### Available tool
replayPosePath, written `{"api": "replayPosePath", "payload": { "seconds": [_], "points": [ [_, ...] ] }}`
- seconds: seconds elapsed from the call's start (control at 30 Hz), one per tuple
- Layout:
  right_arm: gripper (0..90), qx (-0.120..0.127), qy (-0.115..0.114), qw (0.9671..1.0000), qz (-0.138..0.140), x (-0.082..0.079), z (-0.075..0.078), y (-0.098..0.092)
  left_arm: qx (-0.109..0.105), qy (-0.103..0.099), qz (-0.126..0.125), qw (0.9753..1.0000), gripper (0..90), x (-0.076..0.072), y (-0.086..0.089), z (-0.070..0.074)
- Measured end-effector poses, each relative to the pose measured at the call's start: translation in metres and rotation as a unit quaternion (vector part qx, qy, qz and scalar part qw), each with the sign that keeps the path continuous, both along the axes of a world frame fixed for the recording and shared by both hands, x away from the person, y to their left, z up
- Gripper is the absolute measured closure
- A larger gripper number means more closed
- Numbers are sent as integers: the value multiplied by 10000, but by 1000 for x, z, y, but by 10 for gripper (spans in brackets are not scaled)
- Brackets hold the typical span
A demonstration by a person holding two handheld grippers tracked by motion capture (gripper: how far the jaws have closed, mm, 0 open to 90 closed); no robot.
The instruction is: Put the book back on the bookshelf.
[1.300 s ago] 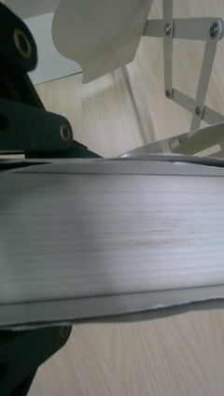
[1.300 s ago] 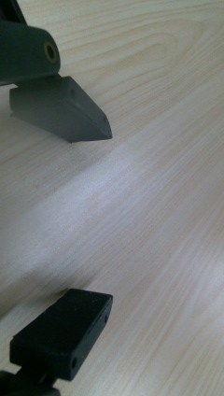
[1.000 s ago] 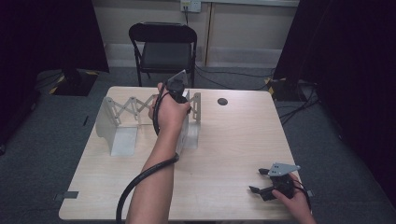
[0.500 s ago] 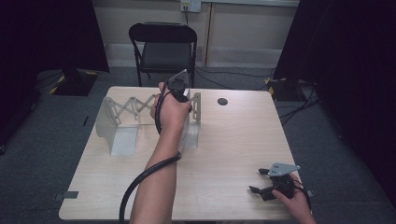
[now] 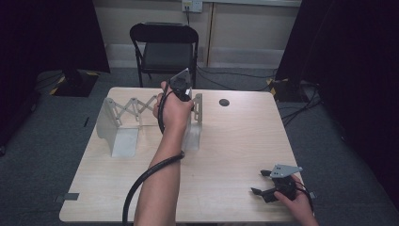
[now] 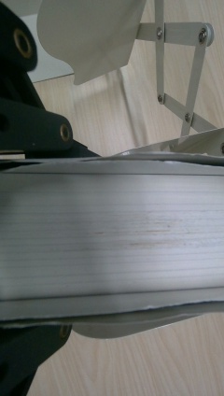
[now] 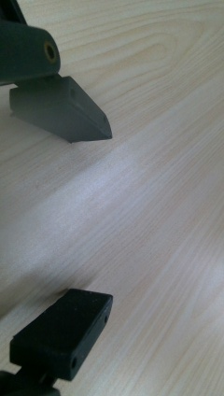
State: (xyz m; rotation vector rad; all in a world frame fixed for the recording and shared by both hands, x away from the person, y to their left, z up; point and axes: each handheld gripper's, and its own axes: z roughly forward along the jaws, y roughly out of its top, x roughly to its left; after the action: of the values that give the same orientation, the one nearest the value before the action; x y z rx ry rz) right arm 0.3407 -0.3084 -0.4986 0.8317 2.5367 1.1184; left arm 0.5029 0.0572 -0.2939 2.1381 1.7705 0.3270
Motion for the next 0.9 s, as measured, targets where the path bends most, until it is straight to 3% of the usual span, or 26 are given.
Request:
{"api": "replayPosePath", "payload": {
  "seconds": [0.9],
  "points": [
    [169, 0, 12, 10000, -6, 0, 0, 0, -44, 71, 292, 9995, 530, 9, -6, -5]
  ]
}}
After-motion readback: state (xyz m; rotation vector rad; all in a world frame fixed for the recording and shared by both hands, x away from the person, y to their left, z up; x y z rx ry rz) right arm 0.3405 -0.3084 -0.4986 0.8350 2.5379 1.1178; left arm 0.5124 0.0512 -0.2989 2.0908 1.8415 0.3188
